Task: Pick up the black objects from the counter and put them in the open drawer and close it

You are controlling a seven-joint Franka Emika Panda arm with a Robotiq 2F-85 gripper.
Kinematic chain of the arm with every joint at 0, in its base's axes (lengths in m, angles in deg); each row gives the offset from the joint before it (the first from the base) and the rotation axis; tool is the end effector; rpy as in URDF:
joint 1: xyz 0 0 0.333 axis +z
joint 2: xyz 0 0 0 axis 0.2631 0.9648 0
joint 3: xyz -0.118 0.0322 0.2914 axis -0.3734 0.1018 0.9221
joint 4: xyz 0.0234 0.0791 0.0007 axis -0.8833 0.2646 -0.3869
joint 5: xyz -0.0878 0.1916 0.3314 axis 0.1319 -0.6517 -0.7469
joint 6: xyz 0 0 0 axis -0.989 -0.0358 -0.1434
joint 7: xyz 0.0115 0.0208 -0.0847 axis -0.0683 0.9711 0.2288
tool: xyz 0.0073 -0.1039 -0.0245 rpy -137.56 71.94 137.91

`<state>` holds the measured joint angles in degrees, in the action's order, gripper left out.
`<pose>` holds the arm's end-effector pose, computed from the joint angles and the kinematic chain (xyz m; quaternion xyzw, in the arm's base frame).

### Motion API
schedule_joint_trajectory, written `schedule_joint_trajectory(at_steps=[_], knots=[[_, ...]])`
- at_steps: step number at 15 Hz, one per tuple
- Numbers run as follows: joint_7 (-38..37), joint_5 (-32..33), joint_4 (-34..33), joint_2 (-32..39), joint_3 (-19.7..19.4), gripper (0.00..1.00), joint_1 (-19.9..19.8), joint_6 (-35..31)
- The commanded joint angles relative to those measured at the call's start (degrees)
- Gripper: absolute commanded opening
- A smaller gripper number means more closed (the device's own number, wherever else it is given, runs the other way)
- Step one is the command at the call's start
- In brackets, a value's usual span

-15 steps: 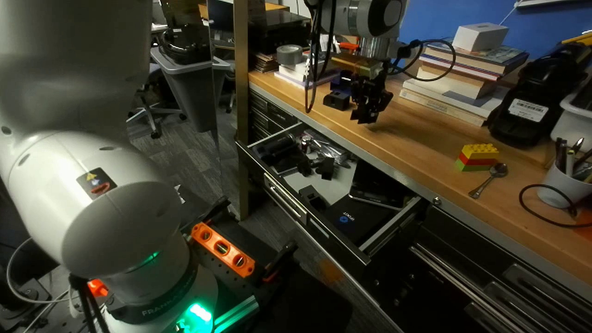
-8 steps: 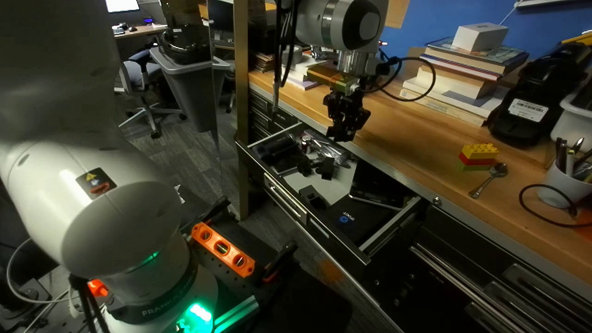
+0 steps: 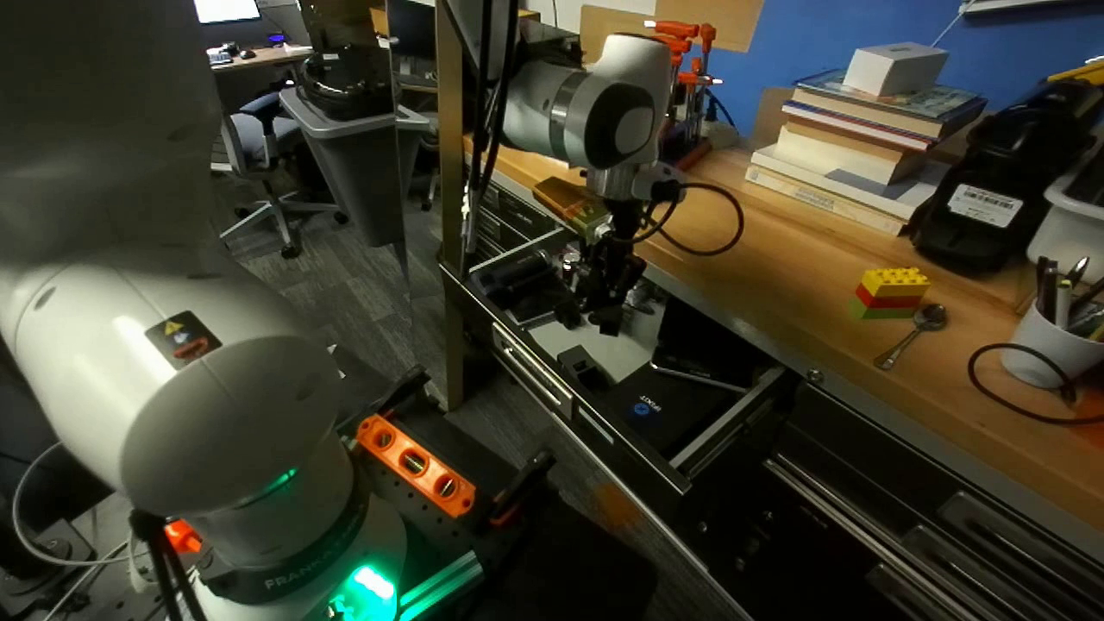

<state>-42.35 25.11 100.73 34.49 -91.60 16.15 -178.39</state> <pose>0.4896 -0.0176 0.2238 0.9804 -0.1889 -0.0503 0.0238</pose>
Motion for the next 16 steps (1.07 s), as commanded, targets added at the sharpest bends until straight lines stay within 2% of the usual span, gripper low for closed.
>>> schedule_joint_trajectory(at_steps=[1,7,11,16], knots=[[-7.5,-0.2,3.7,0.5,-0.9,0.24,1.5,-6.9],[-18.5,0.5,7.1,3.4,-3.4,0.24,4.7,-16.2],[-20.5,-1.7,8.3,6.1,-3.3,0.24,5.8,-20.8],[-20.8,-3.5,8.3,8.5,-3.0,0.24,7.4,-23.1]])
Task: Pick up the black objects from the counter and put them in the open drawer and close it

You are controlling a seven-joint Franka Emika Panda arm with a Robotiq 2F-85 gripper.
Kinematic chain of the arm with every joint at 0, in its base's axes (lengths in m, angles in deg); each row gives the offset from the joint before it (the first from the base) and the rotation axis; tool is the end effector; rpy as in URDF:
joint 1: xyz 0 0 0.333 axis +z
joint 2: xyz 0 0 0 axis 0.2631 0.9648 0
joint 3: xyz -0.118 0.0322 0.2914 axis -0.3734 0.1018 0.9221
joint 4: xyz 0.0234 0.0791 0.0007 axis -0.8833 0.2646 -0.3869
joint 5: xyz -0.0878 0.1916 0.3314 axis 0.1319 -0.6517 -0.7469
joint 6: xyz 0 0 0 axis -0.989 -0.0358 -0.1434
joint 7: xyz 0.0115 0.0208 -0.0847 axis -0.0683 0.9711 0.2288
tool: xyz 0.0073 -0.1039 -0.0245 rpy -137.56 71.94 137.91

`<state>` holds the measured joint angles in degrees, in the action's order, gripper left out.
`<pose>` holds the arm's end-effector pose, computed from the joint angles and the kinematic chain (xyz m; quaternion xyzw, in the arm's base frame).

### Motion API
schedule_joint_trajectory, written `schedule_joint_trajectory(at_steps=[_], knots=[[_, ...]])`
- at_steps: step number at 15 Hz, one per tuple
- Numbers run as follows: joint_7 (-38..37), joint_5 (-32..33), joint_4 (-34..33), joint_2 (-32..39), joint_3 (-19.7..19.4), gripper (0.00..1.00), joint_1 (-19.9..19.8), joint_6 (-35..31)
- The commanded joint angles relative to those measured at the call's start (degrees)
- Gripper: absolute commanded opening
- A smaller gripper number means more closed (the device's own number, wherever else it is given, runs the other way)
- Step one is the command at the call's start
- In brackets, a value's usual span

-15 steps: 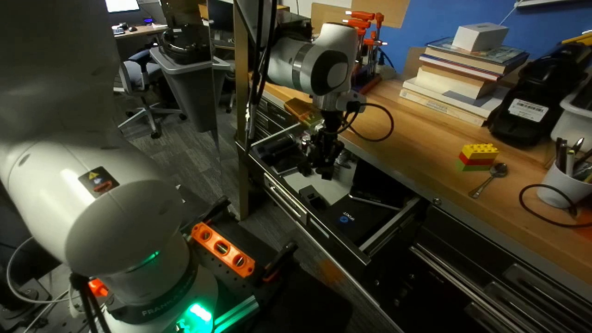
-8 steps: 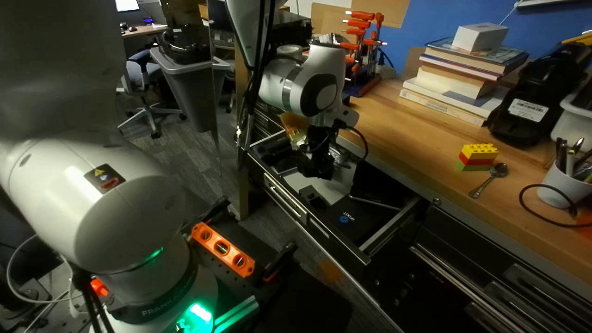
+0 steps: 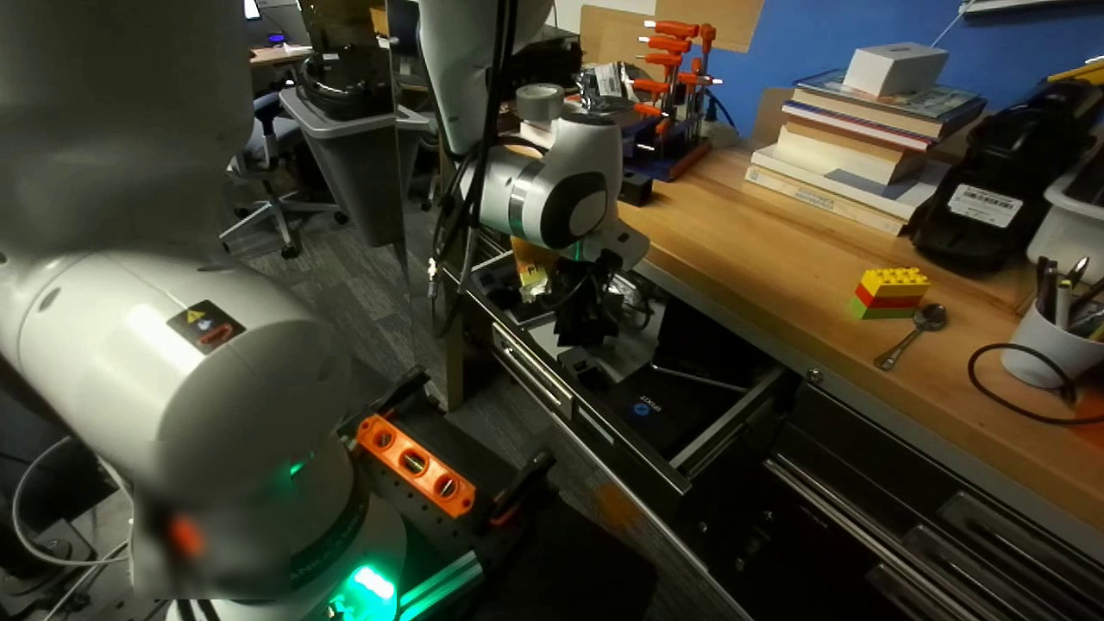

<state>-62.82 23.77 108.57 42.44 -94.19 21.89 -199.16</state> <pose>0.4510 0.0061 0.1462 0.9398 -0.3410 -0.0024 0.0200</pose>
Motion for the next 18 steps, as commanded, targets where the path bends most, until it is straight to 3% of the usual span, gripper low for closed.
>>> schedule_joint_trajectory(at_steps=[1,5,6,7,12,18], knots=[[0.0,-2.8,0.5,0.8,-0.2,0.24,1.7,-2.6],[0.5,-4.5,0.3,1.5,-0.1,0.25,2.4,-3.2],[0.4,-4.6,0.4,1.6,-0.2,0.64,2.7,-3.4],[0.4,-4.4,0.4,1.6,-0.4,0.65,3.0,-3.6],[-0.6,-2.1,-0.1,0.4,-3.2,0.99,5.4,-2.3],[-2.9,9.2,-2.7,-4.6,-13.6,1.0,12.9,1.6]])
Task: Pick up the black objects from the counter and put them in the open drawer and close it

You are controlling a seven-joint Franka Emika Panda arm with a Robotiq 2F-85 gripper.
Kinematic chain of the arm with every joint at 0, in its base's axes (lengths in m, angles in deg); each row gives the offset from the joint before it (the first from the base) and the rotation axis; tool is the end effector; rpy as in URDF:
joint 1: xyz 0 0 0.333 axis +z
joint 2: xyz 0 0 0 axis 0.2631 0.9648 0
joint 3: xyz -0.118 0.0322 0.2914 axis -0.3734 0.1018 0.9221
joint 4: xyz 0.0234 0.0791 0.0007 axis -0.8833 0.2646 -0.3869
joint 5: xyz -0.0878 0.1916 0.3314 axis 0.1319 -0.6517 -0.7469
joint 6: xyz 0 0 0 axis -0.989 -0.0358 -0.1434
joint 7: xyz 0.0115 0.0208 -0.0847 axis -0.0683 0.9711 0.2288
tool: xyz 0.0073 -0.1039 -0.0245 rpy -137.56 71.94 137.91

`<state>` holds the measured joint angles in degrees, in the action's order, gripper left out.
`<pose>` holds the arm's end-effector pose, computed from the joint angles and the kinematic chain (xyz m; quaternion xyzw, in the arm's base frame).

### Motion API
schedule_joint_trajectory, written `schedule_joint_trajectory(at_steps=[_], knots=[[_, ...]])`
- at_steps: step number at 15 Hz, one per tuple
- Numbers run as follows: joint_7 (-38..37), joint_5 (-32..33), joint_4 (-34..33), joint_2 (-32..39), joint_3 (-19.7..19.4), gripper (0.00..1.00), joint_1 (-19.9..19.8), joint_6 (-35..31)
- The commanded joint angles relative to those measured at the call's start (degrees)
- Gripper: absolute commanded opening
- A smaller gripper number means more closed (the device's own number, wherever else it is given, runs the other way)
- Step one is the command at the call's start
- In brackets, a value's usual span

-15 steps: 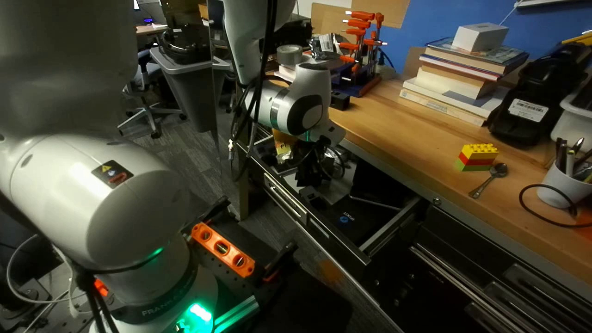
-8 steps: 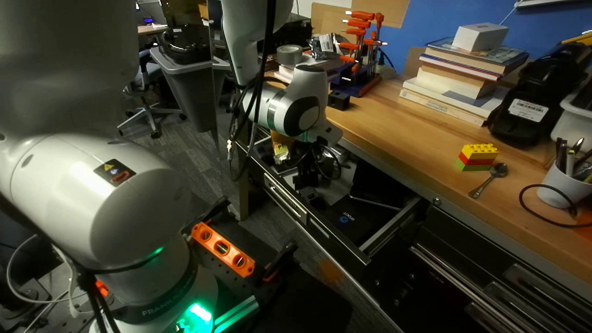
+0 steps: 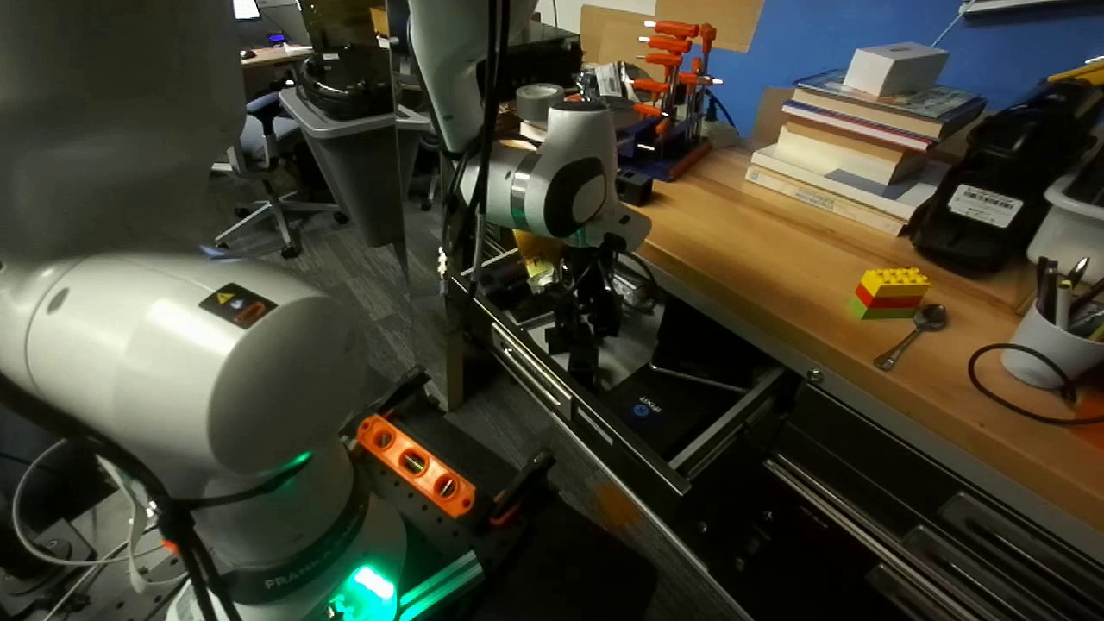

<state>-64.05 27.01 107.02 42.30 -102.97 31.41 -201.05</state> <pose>0.4684 0.0116 0.1617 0.9478 -0.3139 0.0423 0.0371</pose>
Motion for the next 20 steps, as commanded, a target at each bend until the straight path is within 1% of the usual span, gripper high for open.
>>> schedule_joint_trajectory(at_steps=[1,3,6,7,9,11,15,17,20], knots=[[-1.2,8.0,-2.0,-6.0,-5.4,1.0,3.2,5.3],[0.0,11.1,-3.5,-8.9,-4.3,1.0,1.4,8.8],[4.5,13.3,-6.6,-12.6,-0.1,1.0,-2.9,13.1],[7.1,12.2,-7.7,-13.4,1.8,1.0,-4.4,14.2],[13.9,8.8,-10.1,-14.1,5.2,1.0,-7.1,15.5],[22.4,2.9,-12.7,-13.9,8.4,1.0,-9.4,16.5],[39.6,-12.2,-18.1,-11.9,13.8,1.0,-12.5,19.4],[44.1,-16.0,-20.7,-10.7,15.1,1.0,-13.4,22.0],[46.5,-17.0,-24.5,-8.0,16.1,1.0,-13.8,25.2]])
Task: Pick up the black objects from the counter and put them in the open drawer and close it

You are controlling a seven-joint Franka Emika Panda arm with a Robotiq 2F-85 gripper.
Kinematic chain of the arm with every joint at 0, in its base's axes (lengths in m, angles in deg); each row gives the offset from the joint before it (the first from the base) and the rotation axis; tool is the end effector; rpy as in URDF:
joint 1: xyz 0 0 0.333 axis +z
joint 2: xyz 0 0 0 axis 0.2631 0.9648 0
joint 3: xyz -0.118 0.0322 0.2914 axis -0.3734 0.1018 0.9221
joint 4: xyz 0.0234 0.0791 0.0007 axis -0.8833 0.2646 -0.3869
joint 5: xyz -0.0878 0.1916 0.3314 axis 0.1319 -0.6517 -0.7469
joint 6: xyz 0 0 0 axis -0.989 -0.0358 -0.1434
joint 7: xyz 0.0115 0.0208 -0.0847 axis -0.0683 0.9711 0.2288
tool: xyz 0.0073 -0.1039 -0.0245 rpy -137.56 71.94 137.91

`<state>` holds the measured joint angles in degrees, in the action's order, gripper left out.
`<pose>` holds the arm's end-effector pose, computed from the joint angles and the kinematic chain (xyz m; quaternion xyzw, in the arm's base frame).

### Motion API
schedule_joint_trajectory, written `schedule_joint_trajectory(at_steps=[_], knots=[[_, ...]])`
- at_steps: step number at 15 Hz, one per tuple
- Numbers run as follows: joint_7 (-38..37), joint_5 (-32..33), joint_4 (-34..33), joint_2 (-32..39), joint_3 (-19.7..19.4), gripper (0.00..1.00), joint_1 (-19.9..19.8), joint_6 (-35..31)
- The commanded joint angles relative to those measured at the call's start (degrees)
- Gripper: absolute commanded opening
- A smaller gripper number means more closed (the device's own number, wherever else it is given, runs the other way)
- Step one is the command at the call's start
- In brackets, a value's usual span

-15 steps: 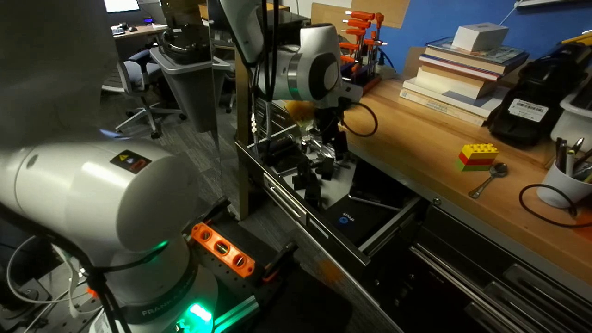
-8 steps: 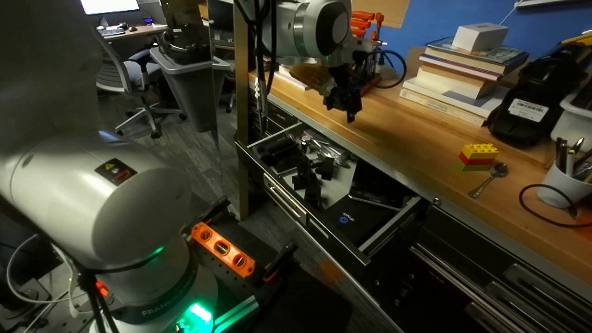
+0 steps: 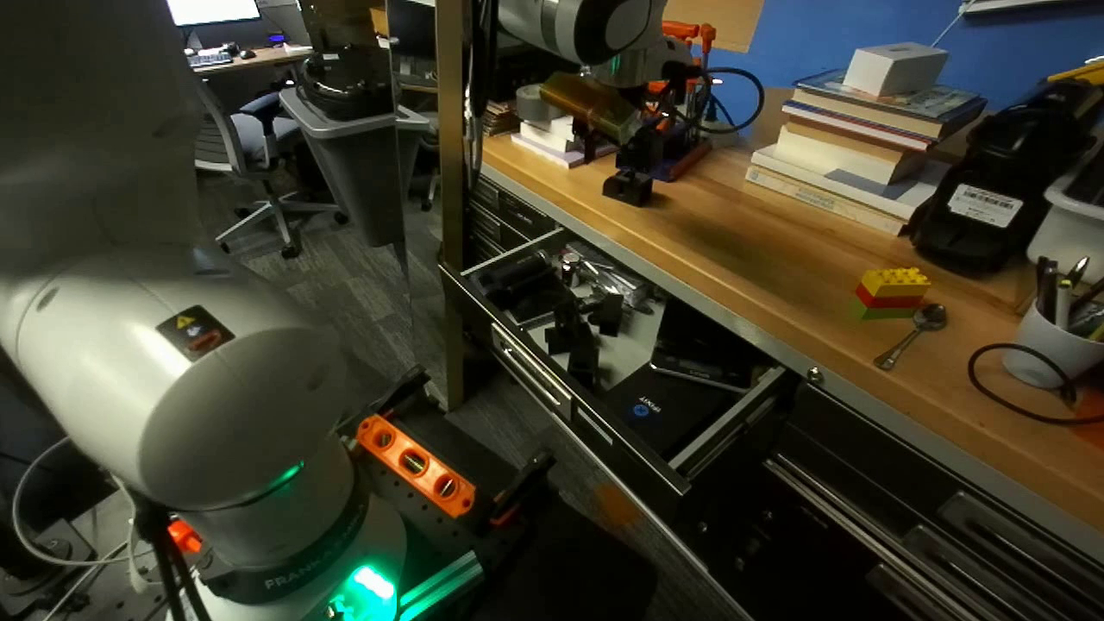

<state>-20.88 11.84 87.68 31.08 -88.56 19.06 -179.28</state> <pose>0.5721 0.0379 0.3475 -0.9923 0.0391 -0.0948 0.0692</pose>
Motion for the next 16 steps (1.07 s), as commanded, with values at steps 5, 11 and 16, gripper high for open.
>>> schedule_joint_trajectory(at_steps=[5,11,16], knots=[[-4.9,8.4,-11.2,10.6,0.3,1.0,1.2,1.7],[-9.2,13.5,-21.1,18.2,0.4,1.0,3.1,5.3],[-9.8,13.9,-26.6,21.0,0.1,1.0,4.1,8.5]])
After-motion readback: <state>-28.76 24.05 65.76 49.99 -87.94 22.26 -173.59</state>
